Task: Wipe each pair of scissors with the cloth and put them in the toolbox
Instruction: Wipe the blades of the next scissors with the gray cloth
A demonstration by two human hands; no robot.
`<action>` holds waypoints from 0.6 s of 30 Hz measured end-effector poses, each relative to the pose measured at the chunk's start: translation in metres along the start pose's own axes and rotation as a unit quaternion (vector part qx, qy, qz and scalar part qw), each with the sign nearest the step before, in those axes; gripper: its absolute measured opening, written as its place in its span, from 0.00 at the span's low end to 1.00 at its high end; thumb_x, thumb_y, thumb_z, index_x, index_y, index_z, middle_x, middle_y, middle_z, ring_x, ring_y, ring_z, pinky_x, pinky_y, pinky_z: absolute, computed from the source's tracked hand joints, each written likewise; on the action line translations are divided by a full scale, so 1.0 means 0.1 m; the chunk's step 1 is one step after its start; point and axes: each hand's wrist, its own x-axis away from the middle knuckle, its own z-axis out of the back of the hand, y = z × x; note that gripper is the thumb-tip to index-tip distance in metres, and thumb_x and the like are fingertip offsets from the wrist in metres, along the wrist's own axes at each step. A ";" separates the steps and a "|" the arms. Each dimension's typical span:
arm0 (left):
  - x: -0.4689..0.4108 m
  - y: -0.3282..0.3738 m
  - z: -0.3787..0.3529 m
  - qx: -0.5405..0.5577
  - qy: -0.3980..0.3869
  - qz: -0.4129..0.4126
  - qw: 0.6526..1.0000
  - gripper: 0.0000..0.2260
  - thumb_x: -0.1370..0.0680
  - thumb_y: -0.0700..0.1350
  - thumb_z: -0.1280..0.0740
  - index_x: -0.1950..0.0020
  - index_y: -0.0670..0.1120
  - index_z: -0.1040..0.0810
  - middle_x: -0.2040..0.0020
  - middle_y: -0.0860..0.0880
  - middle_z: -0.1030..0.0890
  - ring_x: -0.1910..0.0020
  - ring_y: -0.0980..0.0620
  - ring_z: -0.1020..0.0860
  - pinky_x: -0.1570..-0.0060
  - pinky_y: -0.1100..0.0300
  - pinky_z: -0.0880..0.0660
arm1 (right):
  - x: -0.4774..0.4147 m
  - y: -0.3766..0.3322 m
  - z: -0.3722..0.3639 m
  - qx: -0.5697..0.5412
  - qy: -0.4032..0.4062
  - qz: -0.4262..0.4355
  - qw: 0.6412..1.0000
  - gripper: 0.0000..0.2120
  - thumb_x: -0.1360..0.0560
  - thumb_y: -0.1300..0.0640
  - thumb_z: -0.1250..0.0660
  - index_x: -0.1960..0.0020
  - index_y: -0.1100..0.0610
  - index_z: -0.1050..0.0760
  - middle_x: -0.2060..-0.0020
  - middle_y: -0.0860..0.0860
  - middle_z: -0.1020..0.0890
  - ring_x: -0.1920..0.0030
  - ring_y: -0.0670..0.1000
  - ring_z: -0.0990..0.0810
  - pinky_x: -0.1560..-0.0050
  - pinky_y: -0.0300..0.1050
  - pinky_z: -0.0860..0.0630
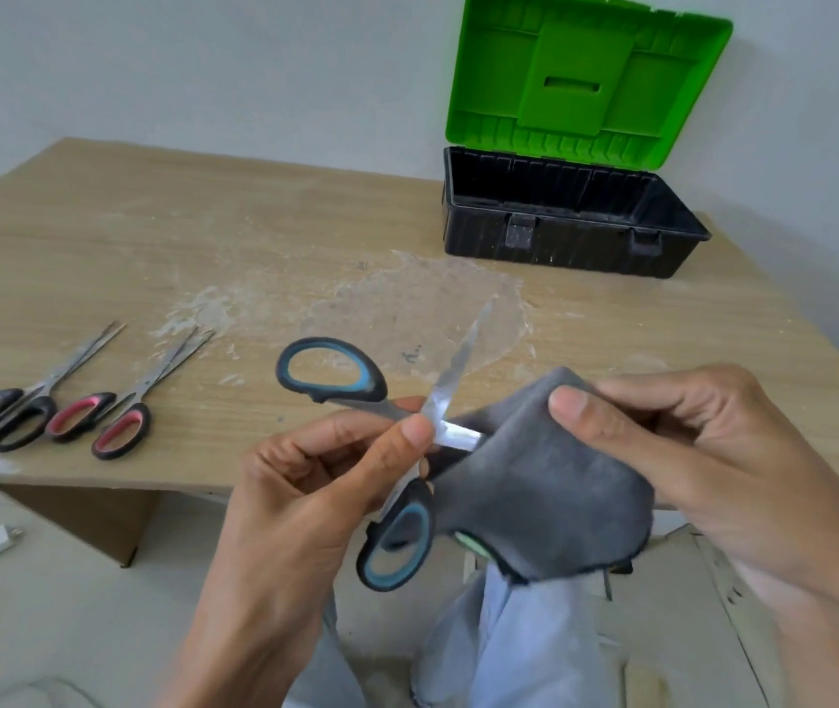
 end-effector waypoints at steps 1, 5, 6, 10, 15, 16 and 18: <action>0.01 -0.01 -0.03 0.001 -0.009 -0.011 1.000 0.06 0.36 0.43 0.25 0.64 0.41 0.14 0.59 0.42 0.13 0.57 0.48 0.16 0.55 0.57 0.21 | 0.00 -0.05 -0.03 -0.013 -0.008 0.009 1.000 0.11 0.26 0.44 0.26 0.52 0.50 0.10 0.60 0.56 0.10 0.57 0.62 0.11 0.53 0.64 0.16; 0.03 -0.03 -0.10 0.015 -0.027 -0.027 0.999 0.05 0.36 0.42 0.25 0.65 0.40 0.14 0.62 0.42 0.14 0.60 0.50 0.16 0.59 0.63 0.21 | 0.00 -0.02 -0.20 0.069 -0.100 0.025 0.992 0.18 0.22 0.38 0.32 0.53 0.51 0.12 0.68 0.52 0.16 0.67 0.56 0.19 0.66 0.46 0.24; 0.03 -0.03 -0.08 0.020 -0.022 -0.023 0.999 0.06 0.37 0.42 0.25 0.65 0.40 0.15 0.62 0.41 0.14 0.60 0.51 0.17 0.60 0.63 0.21 | 0.00 0.00 -0.22 0.084 -0.111 0.023 0.990 0.19 0.22 0.38 0.32 0.58 0.51 0.14 0.71 0.51 0.21 0.71 0.53 0.25 0.68 0.39 0.31; 0.02 -0.01 0.03 0.025 -0.009 -0.008 1.000 0.09 0.39 0.40 0.21 0.63 0.38 0.15 0.60 0.42 0.14 0.62 0.52 0.20 0.62 0.66 0.23 | 0.01 0.03 -0.12 0.091 -0.110 0.017 0.990 0.15 0.24 0.36 0.30 0.64 0.43 0.16 0.72 0.46 0.19 0.72 0.46 0.23 0.69 0.37 0.30; 0.02 0.01 -0.04 0.014 -0.031 -0.009 0.999 0.08 0.37 0.42 0.23 0.64 0.38 0.16 0.64 0.47 0.15 0.65 0.55 0.19 0.65 0.67 0.24 | 0.06 0.06 -0.08 0.117 -0.094 0.034 0.988 0.32 0.25 0.32 0.33 0.57 0.64 0.15 0.70 0.61 0.21 0.70 0.61 0.24 0.68 0.53 0.29; 0.01 0.01 -0.06 0.010 -0.036 -0.011 0.999 0.08 0.37 0.41 0.22 0.65 0.38 0.16 0.66 0.47 0.16 0.67 0.55 0.20 0.66 0.66 0.25 | 0.05 0.06 -0.11 0.115 -0.092 0.043 0.988 0.32 0.23 0.34 0.32 0.58 0.65 0.15 0.72 0.60 0.24 0.72 0.58 0.28 0.70 0.48 0.32; 0.01 0.01 -0.06 0.009 -0.031 -0.006 0.999 0.10 0.37 0.42 0.21 0.65 0.37 0.17 0.68 0.46 0.18 0.68 0.54 0.22 0.68 0.65 0.25 | 0.04 0.04 -0.19 0.094 -0.092 0.049 0.990 0.27 0.21 0.37 0.32 0.60 0.61 0.14 0.73 0.57 0.24 0.72 0.57 0.30 0.71 0.40 0.36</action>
